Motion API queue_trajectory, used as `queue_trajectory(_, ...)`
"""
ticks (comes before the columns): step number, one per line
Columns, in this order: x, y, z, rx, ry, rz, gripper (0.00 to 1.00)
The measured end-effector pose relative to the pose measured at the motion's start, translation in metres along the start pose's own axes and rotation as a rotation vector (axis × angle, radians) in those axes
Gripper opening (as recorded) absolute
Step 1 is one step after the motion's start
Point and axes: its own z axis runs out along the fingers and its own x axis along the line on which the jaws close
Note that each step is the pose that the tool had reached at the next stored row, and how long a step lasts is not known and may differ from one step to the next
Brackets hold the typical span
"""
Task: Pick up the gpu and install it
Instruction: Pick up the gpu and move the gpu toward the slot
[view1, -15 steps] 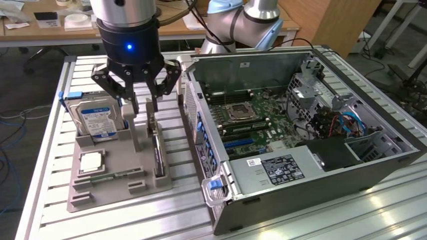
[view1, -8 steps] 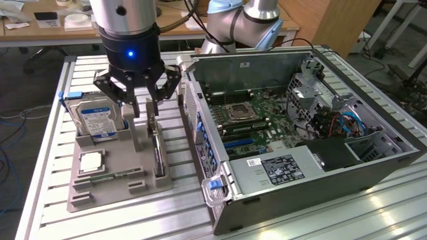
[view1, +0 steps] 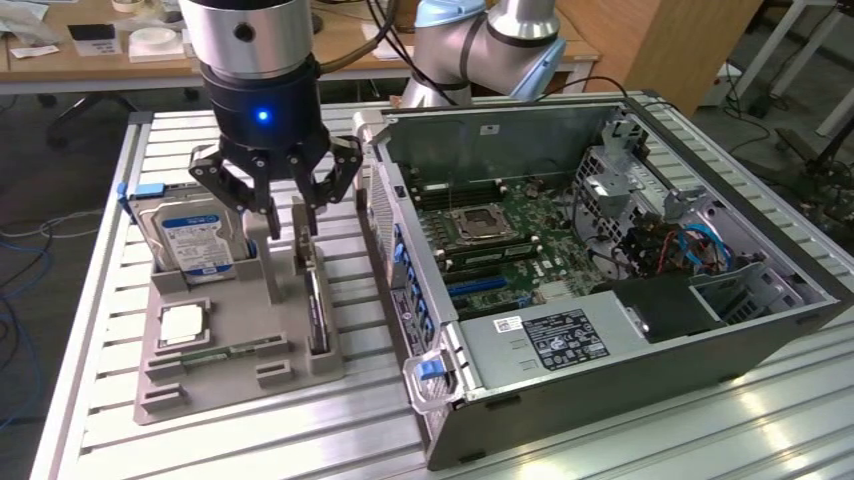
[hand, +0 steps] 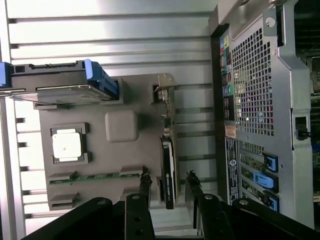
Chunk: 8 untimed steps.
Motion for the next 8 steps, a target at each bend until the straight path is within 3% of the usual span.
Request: queue_trajectory(8,0.0002,-0.0002,0.0049,-0.0001,0.0000,0.000,0.42)
